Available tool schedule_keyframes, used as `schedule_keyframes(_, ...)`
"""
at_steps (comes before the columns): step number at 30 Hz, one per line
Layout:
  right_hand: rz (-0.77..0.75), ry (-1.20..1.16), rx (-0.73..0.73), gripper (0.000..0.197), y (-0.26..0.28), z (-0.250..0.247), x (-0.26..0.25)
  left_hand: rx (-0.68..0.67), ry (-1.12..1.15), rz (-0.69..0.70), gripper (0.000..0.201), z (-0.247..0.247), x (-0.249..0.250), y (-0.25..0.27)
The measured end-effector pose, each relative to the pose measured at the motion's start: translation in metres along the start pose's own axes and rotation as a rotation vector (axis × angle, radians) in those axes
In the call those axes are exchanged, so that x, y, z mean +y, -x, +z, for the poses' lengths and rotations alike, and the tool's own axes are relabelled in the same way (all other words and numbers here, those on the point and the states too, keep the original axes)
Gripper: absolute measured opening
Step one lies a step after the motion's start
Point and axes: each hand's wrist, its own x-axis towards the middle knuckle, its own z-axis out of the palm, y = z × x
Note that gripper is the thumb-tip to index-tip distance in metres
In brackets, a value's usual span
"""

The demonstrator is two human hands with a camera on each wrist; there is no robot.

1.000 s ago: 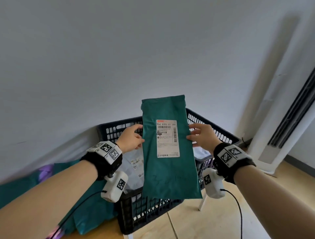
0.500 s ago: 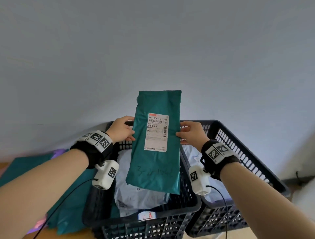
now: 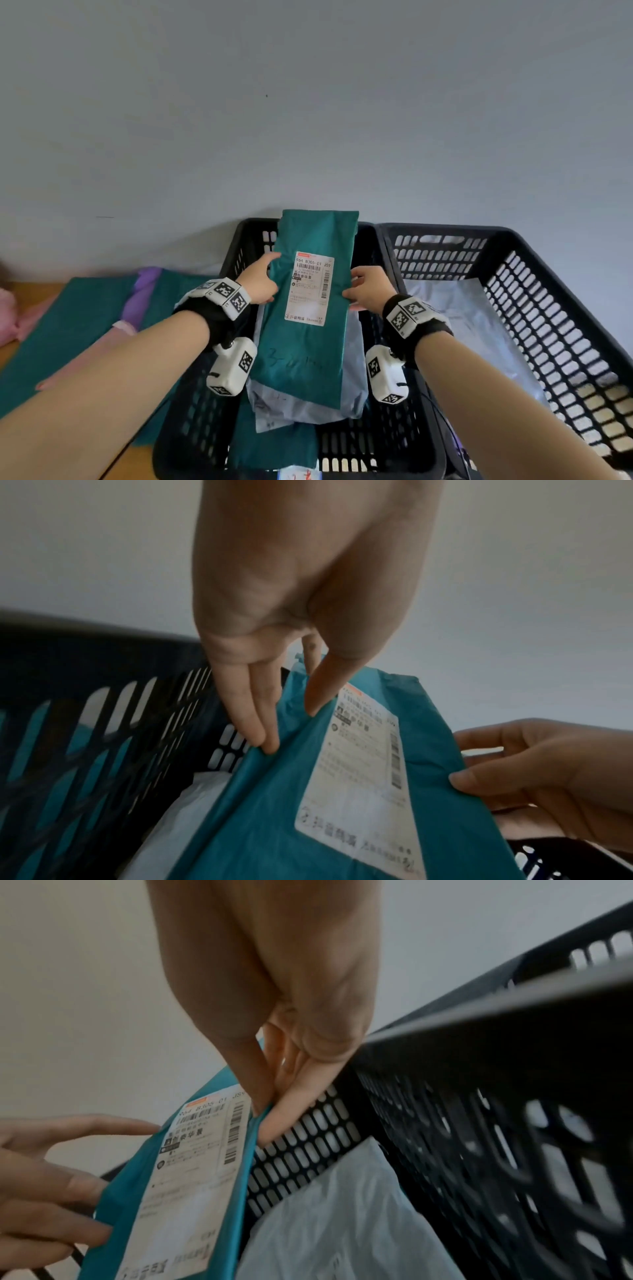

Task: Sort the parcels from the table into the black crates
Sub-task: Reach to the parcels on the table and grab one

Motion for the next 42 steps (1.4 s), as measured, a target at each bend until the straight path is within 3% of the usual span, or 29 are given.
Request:
schedule_keyframes(4,0.076,0.076,-0.057,0.021,-0.017,0.025,0.019,-0.035,-0.101,-0.113,0.057,0.016,-0.020,-0.016)
schedule_keyframes(8,0.140,0.099,-0.097,0.021,-0.032,0.043,0.034,-0.046,-0.132,-0.203,0.057,0.029,-0.038,-0.028)
schedule_keyframes(15,0.224,0.110,-0.069,0.022,-0.058,0.068,0.058,-0.041,-0.215,-0.369,0.053,0.052,-0.057,-0.048)
schedule_keyframes(21,0.288,0.148,-0.069,0.019,-0.076,0.081,0.074,-0.056,-0.325,-0.474,0.038,0.065,-0.066,-0.063)
schedule_keyframes(26,0.294,0.170,-0.054,0.029,-0.094,0.099,0.103,-0.094,-0.376,-0.537,0.022,0.071,-0.074,-0.064)
schedule_keyframes(28,0.248,0.197,-0.053,0.027,-0.087,0.103,0.094,-0.079,-0.376,-0.571,0.029,0.074,-0.077,-0.063)
schedule_keyframes(32,0.173,0.241,-0.063,0.044,-0.077,0.109,0.091,-0.058,-0.393,-0.615,0.055,0.089,-0.078,-0.053)
schedule_keyframes(35,0.095,0.319,-0.085,0.053,-0.070,0.108,0.093,-0.078,-0.515,-0.460,0.071,0.102,-0.081,-0.047)
schedule_keyframes(38,-0.012,0.577,-0.161,0.068,-0.062,0.104,0.097,-0.203,-0.578,-0.291,0.101,0.116,-0.088,-0.044)
schedule_keyframes(42,-0.007,0.925,-0.260,0.075,-0.052,0.105,0.106,-0.409,-0.659,-0.242,0.134,0.127,-0.096,-0.047)
